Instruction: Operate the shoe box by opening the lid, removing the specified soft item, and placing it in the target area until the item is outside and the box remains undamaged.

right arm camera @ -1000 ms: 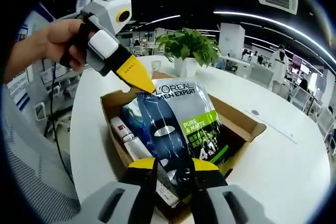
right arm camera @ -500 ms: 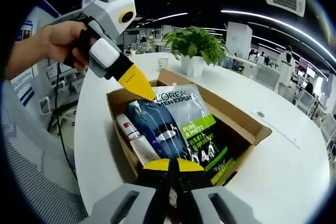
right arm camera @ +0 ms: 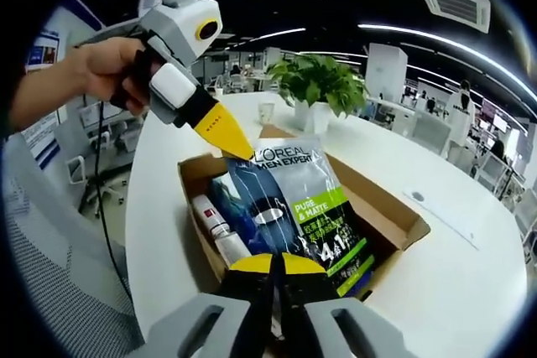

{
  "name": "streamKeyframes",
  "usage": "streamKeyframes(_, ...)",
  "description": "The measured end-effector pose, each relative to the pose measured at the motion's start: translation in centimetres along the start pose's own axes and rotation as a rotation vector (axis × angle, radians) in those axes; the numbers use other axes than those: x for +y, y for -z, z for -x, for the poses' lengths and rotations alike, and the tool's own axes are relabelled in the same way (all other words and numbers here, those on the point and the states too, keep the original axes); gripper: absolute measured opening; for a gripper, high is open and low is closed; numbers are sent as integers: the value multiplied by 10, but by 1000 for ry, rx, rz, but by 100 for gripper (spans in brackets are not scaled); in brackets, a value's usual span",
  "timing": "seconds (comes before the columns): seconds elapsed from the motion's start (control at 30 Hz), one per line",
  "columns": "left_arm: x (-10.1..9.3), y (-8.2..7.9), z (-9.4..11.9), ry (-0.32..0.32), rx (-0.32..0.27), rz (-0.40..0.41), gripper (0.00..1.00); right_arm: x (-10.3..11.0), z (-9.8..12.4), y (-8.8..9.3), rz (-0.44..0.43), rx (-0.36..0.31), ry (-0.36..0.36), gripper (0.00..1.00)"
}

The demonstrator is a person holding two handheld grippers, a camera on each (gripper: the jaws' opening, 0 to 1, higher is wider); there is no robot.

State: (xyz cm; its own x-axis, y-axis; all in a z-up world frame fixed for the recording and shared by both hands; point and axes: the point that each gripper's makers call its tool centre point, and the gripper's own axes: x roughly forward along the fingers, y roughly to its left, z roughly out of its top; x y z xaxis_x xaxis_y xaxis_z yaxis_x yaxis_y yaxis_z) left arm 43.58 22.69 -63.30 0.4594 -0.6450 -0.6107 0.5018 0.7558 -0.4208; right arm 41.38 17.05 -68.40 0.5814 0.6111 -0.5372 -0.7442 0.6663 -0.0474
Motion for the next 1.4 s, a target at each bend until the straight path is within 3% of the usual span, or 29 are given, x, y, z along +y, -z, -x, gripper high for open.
streamKeyframes(0.4, -4, -17, 13, 2, -33, -23, 0, 0, 3, -19, 7, -42, -6, 0)
streamKeyframes(0.7, -16, -36, 16, 21, -60, -58, 0, -12, 14, -34, 21, -65, 19, 0)
streamKeyframes(1.4, -45, -58, 1, 91, -68, -85, 0, -39, 43, -37, 55, -76, 105, 0)
